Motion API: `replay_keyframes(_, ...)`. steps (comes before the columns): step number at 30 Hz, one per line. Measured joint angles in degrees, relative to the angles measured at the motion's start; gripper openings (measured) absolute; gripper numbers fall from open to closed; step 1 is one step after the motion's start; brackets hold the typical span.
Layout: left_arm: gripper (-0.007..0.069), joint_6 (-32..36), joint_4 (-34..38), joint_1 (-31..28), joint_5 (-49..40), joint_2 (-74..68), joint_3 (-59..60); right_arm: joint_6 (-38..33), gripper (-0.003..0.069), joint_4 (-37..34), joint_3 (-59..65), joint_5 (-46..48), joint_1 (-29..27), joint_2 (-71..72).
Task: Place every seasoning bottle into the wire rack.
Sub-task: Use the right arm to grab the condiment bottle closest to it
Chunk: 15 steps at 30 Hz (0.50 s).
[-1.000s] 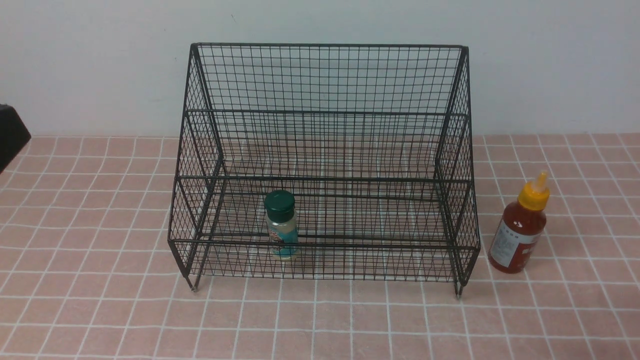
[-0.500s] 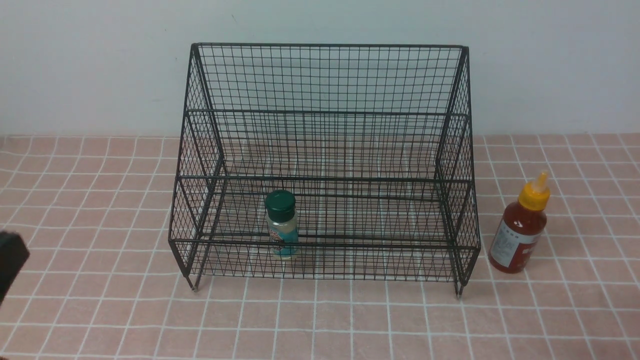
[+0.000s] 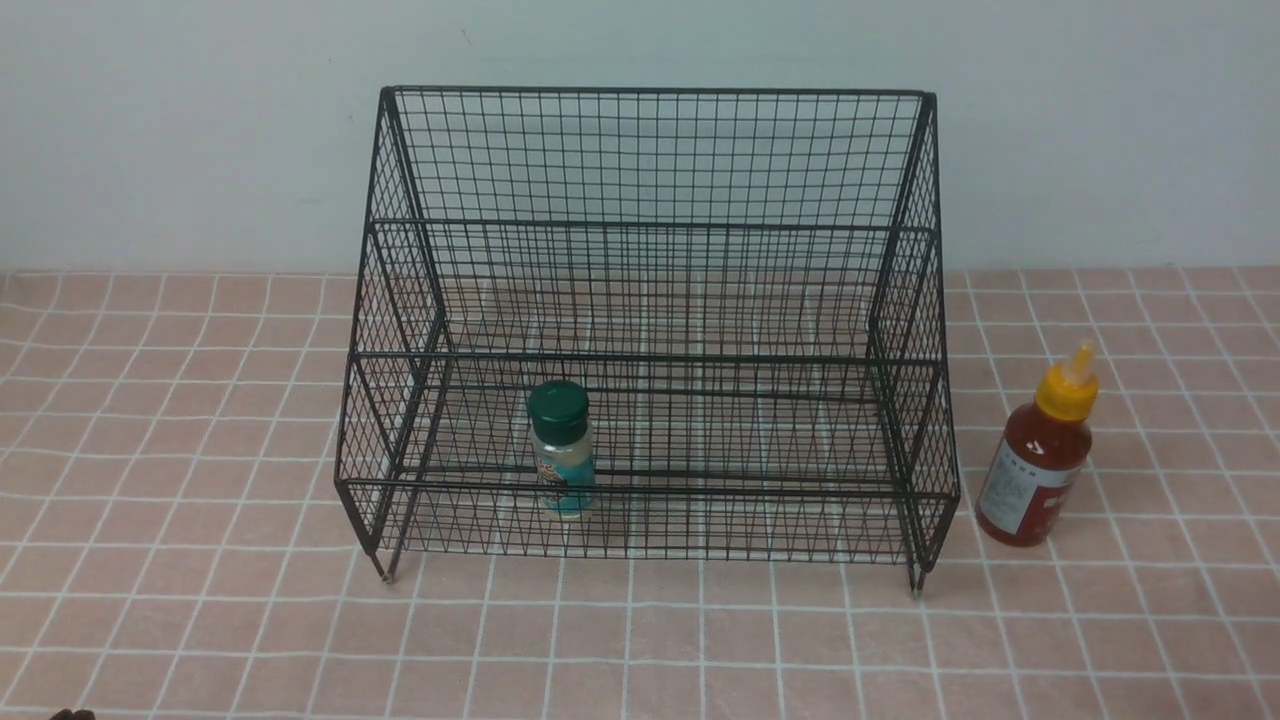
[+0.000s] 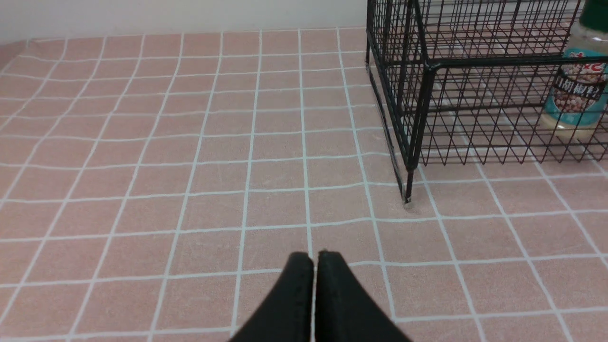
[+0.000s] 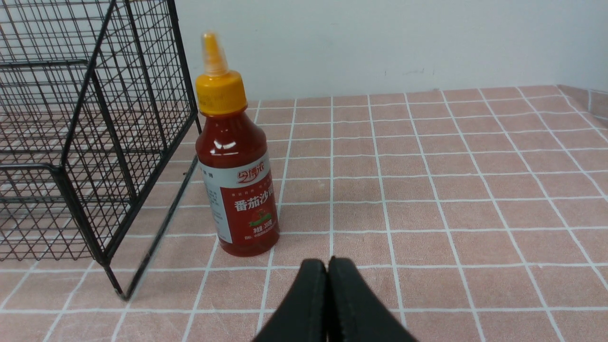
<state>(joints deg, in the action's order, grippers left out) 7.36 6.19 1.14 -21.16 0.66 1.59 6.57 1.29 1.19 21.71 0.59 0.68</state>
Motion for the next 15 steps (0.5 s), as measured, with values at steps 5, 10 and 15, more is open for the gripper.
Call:
replay_keyframes(5, -0.0007, 0.2, -1.9, 3.1, 0.0, 0.0, 0.0, 0.0, -0.0015, 0.0, 0.0, 0.0, 0.0, 0.0)
replay_keyframes(10, -0.0007, 0.4, -2.4, 4.0, 0.0, 0.0, 0.0, 0.0, -0.0015, 0.0, 0.0, 0.0, 0.0, 0.0)
replay_keyframes(15, -0.0007, -0.3, -2.3, 1.3, 0.0, 0.0, 0.0, 0.0, -0.0015, 0.0, 0.0, 0.0, 0.0, 0.0)
